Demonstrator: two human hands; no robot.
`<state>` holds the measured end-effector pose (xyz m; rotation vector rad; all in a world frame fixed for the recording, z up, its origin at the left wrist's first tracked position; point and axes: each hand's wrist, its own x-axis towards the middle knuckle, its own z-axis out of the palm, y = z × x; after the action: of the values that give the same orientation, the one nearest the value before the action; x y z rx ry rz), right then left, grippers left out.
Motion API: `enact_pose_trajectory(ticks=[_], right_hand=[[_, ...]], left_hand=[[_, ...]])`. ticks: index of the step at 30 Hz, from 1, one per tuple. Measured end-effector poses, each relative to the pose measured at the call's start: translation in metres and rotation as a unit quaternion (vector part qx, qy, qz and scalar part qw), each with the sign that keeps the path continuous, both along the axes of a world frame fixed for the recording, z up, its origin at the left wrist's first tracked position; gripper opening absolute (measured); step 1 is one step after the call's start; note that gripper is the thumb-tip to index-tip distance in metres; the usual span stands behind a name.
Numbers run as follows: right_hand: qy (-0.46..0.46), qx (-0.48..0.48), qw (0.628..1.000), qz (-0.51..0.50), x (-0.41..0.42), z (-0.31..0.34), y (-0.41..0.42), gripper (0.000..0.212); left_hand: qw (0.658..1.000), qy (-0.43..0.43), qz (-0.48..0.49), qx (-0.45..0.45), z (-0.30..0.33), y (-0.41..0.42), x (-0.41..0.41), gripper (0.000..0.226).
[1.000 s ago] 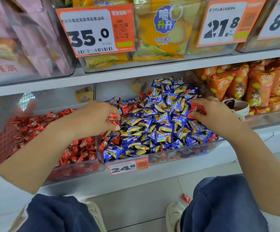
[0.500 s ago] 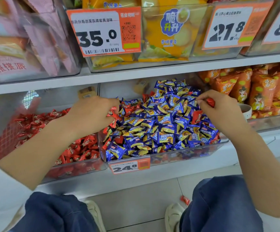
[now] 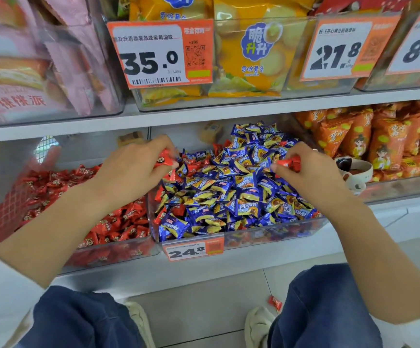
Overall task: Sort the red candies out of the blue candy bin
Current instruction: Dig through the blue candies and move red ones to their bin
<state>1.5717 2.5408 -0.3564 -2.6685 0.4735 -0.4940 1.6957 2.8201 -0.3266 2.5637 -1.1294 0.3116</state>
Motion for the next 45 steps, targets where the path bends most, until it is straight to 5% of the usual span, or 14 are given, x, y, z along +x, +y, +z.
enact_pose_trajectory(ticks=[5, 11, 15, 17, 22, 28, 31, 34, 37, 45], right_hand=[[-0.07, 0.144, 0.982, 0.101, 0.01, 0.028, 0.067, 0.018], [-0.048, 0.043, 0.951, 0.303, 0.055, 0.027, 0.209, 0.018], [0.006, -0.004, 0.953, 0.303, 0.098, 0.01, 0.25, 0.038], [0.054, -0.063, 0.946, 0.315, 0.103, 0.002, 0.246, 0.057], [-0.043, -0.029, 0.949, 0.31, 0.06, 0.005, 0.176, 0.034], [-0.129, 0.072, 0.988, -0.04, -0.021, 0.011, 0.029, 0.015], [-0.179, 0.075, 0.963, -0.188, -0.048, 0.006, -0.018, 0.018], [-0.099, 0.082, 0.961, -0.243, -0.063, -0.008, -0.039, 0.034], [0.01, 0.1, 0.973, -0.208, -0.065, -0.021, -0.046, 0.037], [0.07, 0.025, 0.988, -0.135, -0.059, -0.037, -0.052, 0.029]], left_hand=[[0.978, 0.064, 0.108, -0.166, -0.006, 0.045, -0.001, 0.017], [0.9, 0.185, 0.281, -0.278, -0.048, 0.092, 0.01, 0.021], [0.818, 0.374, 0.27, -0.343, -0.046, 0.112, 0.026, 0.068], [0.795, 0.402, 0.261, -0.371, -0.044, 0.115, 0.03, 0.083], [0.914, 0.17, 0.252, -0.268, -0.041, 0.092, 0.021, 0.031], [0.984, 0.056, -0.027, -0.169, -0.021, 0.004, -0.026, 0.031], [0.978, 0.069, -0.18, -0.076, -0.015, -0.066, -0.049, 0.033], [0.96, 0.058, -0.275, 0.008, -0.023, -0.134, -0.06, 0.036], [0.934, 0.0, -0.339, 0.111, -0.04, -0.184, -0.06, 0.041], [0.913, -0.093, -0.34, 0.208, -0.063, -0.198, -0.047, 0.047]])
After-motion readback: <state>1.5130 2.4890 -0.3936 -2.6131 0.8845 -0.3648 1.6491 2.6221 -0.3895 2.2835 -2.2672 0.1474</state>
